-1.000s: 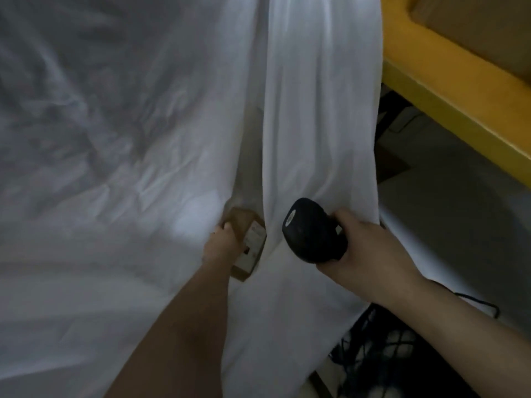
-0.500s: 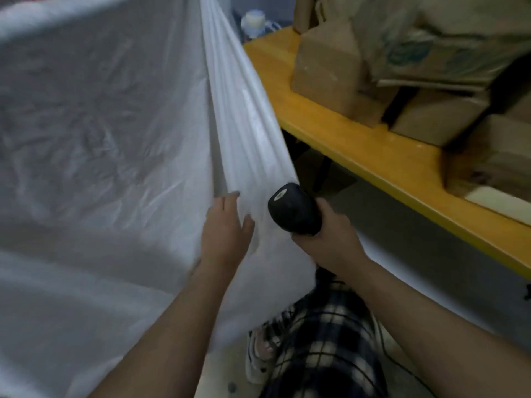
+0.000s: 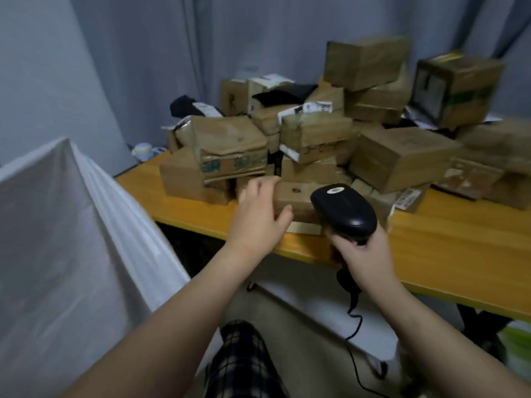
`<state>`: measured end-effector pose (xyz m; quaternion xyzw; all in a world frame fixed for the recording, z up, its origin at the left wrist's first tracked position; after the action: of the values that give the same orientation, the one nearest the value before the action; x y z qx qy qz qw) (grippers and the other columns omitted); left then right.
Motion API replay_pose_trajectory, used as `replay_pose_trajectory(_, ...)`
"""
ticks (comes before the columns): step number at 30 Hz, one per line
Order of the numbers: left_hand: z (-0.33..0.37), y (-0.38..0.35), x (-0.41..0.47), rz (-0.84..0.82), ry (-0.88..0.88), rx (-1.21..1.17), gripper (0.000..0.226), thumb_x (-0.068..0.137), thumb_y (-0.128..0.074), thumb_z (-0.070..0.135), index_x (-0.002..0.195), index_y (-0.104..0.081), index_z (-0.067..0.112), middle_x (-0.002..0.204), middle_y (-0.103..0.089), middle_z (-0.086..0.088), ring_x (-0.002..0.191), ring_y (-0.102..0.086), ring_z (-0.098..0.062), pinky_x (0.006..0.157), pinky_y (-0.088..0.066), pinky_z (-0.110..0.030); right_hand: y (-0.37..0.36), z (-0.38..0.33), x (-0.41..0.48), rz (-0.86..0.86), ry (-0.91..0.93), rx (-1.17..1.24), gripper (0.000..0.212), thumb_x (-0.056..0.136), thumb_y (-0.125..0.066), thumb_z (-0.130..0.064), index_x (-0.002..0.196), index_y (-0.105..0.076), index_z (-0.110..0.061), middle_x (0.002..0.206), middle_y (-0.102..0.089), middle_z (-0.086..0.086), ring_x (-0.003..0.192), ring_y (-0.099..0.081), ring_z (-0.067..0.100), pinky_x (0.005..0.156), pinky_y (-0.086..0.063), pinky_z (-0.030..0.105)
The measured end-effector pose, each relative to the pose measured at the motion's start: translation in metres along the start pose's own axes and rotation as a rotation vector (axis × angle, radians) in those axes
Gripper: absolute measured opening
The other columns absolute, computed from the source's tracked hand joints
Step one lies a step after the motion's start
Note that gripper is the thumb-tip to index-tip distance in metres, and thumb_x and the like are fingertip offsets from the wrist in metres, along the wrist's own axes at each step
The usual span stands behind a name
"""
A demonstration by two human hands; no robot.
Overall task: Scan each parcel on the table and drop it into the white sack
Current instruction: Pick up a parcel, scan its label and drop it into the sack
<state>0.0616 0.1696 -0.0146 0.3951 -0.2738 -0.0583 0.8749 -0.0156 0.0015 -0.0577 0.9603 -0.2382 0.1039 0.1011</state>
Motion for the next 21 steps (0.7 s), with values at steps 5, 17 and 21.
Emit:
replay_pose_trajectory(5,0.053,-0.006,0.078,0.092,-0.252,0.442,0.087,0.088,-0.061,0.045,0.153,-0.009,0.020,0.158,-0.012,-0.013,0.145,-0.013,-0.030,0.117,-0.015,-0.042,0.036,-0.026,0.033,0.100,0.048,0.041,0.044,0.082,-0.072,-0.004,0.123,-0.057,-0.010,0.090,-0.067,0.014,0.070,-0.066,0.024,0.060,-0.054,0.033)
replay_pose_trajectory(17,0.056,-0.012,0.125,0.166,-0.514,0.860,0.078,0.081,-0.067,0.031,0.144,-0.030,0.002,0.137,-0.045,-0.017,0.123,-0.044,-0.033,0.100,-0.041,-0.039,0.040,-0.025,0.056,0.149,-0.018,0.167,0.033,0.086,-0.068,-0.007,0.115,-0.053,-0.015,0.079,-0.067,0.013,0.055,-0.062,0.019,0.054,-0.054,0.031)
replay_pose_trajectory(21,0.055,0.023,0.092,0.264,-0.309,0.158,0.086,0.076,-0.074,0.039,0.144,-0.030,0.010,0.133,-0.039,-0.005,0.124,-0.036,-0.019,0.104,-0.033,-0.030,0.057,-0.016,0.049,0.180,-0.024,0.268,0.023,0.087,-0.066,-0.007,0.108,-0.058,-0.010,0.078,-0.065,0.009,0.054,-0.061,0.018,0.051,-0.052,0.027)
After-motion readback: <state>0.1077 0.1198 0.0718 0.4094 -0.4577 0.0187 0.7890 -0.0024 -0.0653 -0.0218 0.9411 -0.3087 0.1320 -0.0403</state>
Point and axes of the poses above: each hand's wrist, its own x-axis towards the middle knuckle, its own y-axis out of the back of the hand, z = x × y, the point moved 5 cm from there along x, towards the middle knuckle
